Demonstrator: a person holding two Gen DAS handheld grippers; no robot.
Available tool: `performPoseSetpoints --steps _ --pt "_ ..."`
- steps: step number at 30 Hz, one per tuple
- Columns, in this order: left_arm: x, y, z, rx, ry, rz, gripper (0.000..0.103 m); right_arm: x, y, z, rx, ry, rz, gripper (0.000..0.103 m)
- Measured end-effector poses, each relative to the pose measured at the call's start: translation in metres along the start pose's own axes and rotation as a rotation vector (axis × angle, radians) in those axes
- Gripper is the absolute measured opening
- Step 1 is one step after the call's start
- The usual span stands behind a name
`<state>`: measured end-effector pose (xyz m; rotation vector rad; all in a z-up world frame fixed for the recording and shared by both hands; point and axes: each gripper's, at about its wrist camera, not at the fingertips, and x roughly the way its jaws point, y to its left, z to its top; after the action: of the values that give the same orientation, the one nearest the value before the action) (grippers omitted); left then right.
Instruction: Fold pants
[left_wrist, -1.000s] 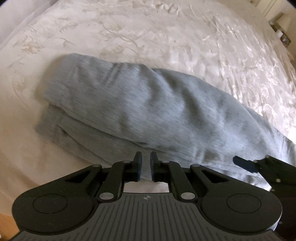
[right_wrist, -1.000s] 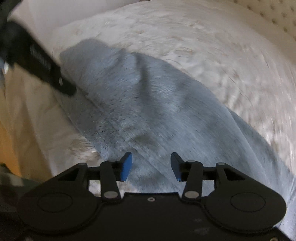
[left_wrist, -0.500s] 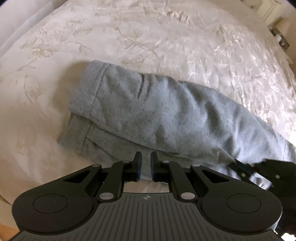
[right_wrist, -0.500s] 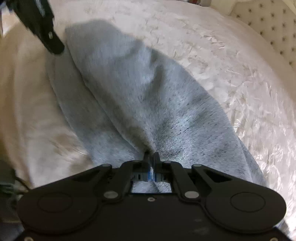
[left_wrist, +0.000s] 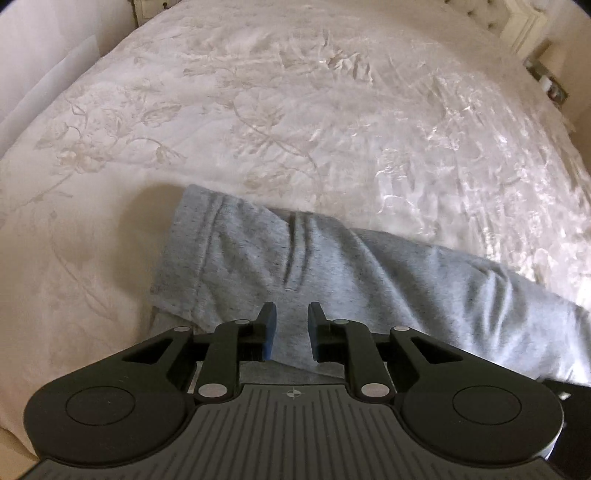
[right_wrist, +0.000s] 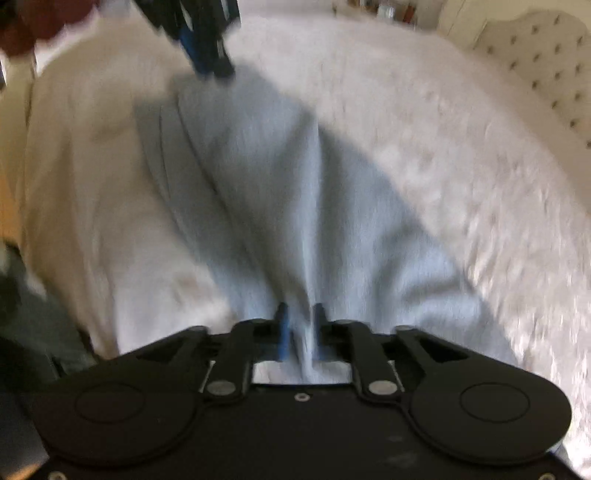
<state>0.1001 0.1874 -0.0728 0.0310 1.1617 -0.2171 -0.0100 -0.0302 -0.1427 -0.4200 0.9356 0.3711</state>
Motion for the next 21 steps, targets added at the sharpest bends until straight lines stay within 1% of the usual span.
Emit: performPoseSetpoints --steps 2,8,11,13,15,16,17,18,21 --pt "0.001 0.005 -0.001 -0.009 0.012 0.013 0.018 0.000 0.009 0.012 -0.025 -0.043 0.007 0.034" --pt "0.002 0.032 -0.004 -0.061 0.047 0.036 0.018 0.026 0.046 0.045 -0.127 -0.090 0.033 0.033" --pt "0.001 0.046 -0.007 -0.093 0.060 0.036 0.018 0.048 0.058 0.059 -0.162 -0.080 0.042 0.034" --pt "0.001 0.053 -0.009 -0.111 0.065 0.040 0.018 0.064 0.064 0.063 -0.196 -0.059 0.029 0.034" --pt "0.000 0.061 -0.009 -0.129 0.067 0.041 0.018 0.072 0.071 0.064 -0.240 -0.051 0.009 0.028" --pt "0.000 0.063 -0.009 -0.134 0.067 0.041 0.018 0.073 0.071 0.063 -0.250 -0.057 0.000 0.012" --pt "-0.001 0.066 -0.008 -0.139 0.065 0.040 0.018 0.073 0.066 0.066 -0.239 -0.060 0.002 0.007" --pt "-0.003 0.068 -0.007 -0.144 0.060 0.037 0.018 0.071 0.060 0.070 -0.207 -0.062 0.018 0.006" --pt "-0.014 0.069 0.000 -0.146 0.029 0.027 0.018 0.047 0.030 0.083 -0.039 -0.093 0.091 0.006"
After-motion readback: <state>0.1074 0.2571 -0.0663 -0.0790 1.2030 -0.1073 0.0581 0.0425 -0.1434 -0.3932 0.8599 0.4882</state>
